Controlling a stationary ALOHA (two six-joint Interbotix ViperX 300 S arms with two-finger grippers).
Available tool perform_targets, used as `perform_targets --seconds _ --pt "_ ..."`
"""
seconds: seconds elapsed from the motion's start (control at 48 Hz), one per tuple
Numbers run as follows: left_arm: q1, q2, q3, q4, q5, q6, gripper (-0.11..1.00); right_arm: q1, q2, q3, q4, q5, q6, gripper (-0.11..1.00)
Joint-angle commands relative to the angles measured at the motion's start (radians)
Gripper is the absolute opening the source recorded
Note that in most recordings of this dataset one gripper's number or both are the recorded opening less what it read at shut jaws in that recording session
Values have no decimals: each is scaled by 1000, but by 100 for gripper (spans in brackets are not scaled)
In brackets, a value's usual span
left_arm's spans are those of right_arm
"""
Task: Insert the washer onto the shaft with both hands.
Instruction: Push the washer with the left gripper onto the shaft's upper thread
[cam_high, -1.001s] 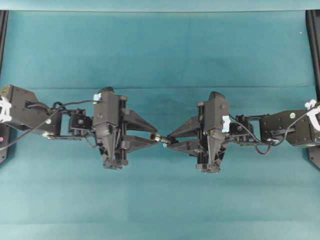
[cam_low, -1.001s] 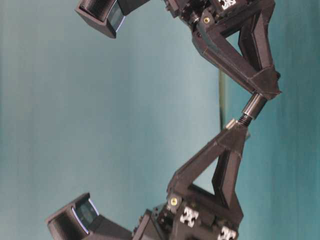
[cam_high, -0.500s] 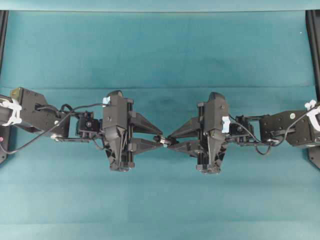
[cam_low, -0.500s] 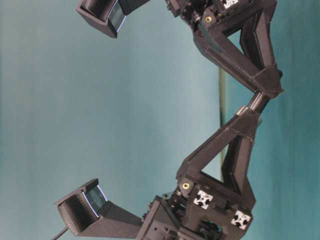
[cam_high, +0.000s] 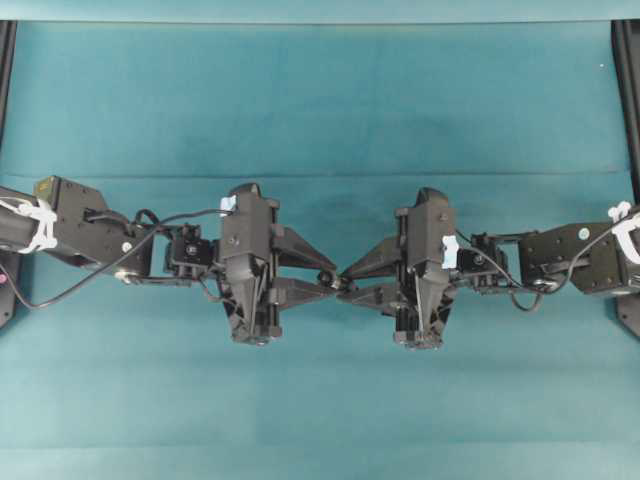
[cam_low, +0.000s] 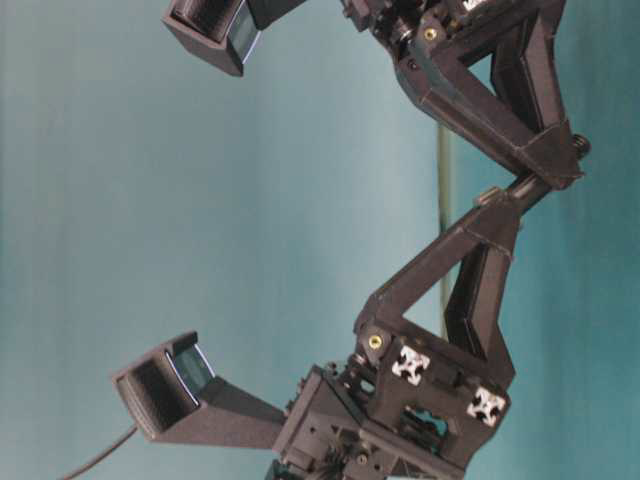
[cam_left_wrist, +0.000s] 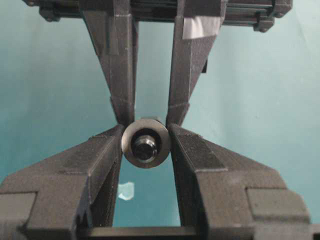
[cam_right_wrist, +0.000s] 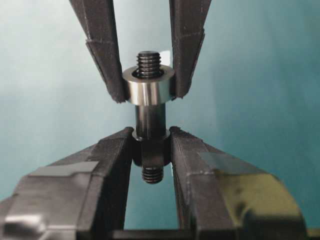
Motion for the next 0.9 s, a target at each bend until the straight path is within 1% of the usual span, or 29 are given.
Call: perform_targets --seconds 0.0,0.646,0.876 --pt "-6 2 -15 2 5 2 36 -3 -9 -18 3 -11 6 0" --pt "-14 -8 9 2 31 -2 36 -3 -14 -11 3 -12 6 0" --pt "-14 -29 25 2 77 0 36 -5 -14 -9 3 -11 6 0"
